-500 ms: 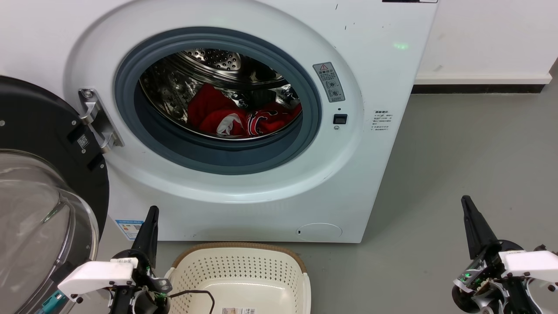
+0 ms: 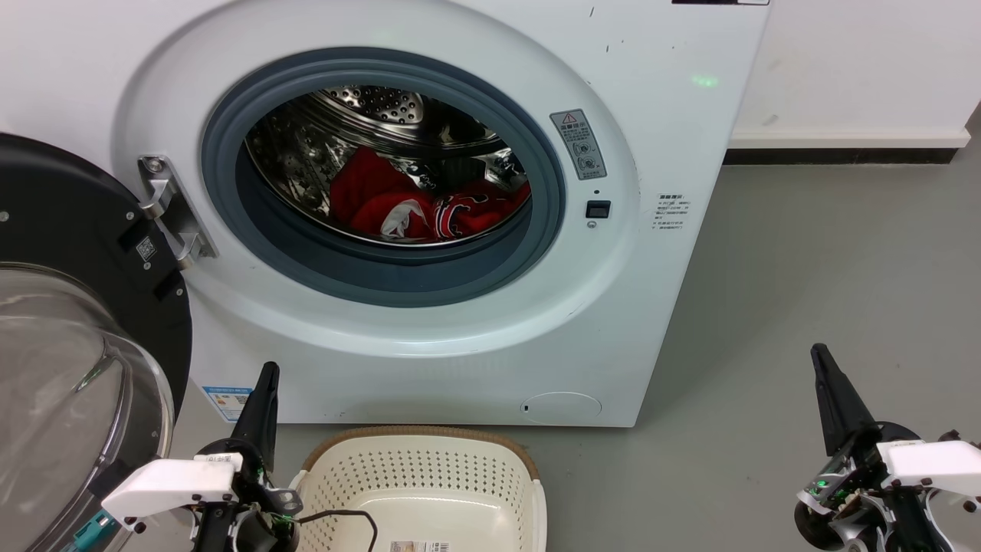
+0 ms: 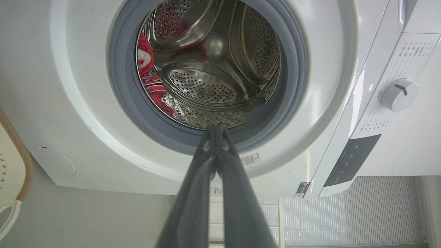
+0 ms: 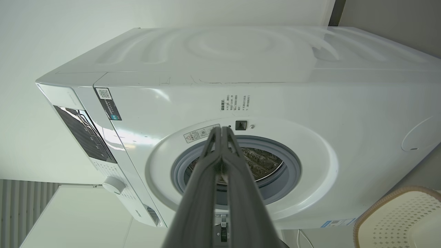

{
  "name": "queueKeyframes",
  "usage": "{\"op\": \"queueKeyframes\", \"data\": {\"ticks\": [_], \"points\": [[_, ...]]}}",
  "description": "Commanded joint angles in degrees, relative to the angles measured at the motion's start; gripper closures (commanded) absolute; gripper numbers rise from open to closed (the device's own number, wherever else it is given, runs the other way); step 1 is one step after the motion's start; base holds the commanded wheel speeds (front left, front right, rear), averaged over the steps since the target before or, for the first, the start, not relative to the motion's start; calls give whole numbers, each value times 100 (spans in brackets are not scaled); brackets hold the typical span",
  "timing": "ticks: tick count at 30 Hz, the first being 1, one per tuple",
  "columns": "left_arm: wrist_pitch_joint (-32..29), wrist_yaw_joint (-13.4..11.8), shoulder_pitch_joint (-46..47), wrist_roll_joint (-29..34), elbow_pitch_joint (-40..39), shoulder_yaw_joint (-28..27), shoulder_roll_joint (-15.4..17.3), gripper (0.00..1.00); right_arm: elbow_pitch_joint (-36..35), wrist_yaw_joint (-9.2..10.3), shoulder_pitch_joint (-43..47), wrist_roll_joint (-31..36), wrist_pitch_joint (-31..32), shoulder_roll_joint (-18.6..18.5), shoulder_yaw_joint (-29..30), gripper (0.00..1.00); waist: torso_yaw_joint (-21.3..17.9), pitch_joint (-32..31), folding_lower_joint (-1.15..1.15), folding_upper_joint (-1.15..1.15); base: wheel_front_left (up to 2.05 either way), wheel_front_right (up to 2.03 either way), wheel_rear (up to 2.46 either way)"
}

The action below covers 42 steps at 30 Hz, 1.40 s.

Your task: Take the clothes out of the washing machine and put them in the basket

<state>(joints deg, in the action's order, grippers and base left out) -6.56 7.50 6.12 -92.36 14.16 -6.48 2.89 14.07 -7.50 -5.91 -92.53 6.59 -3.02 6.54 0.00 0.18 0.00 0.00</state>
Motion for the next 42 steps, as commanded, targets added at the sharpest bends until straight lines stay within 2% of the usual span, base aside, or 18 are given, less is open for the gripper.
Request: {"op": "queueKeyframes", "data": {"ticks": [1,36,37,42], "points": [[-11,13,36,-12,-9,-14,-4,100,7,2,-71,26,2,21,-3,100,0,0,0,0,0,0,0],[-11,13,36,-12,-9,-14,-4,100,7,2,-71,25,1,21,-4,100,0,0,0,0,0,0,0],[2,0,0,0,-1,0,0,0,0,0,0,1,-2,0,0,0,0,0,0,0,0,0,0],[53,-1,-144,20,118,44,-14,0,136,1,142,19,-49,2,-28,0,0,1,0,0,0,0,0]]}}
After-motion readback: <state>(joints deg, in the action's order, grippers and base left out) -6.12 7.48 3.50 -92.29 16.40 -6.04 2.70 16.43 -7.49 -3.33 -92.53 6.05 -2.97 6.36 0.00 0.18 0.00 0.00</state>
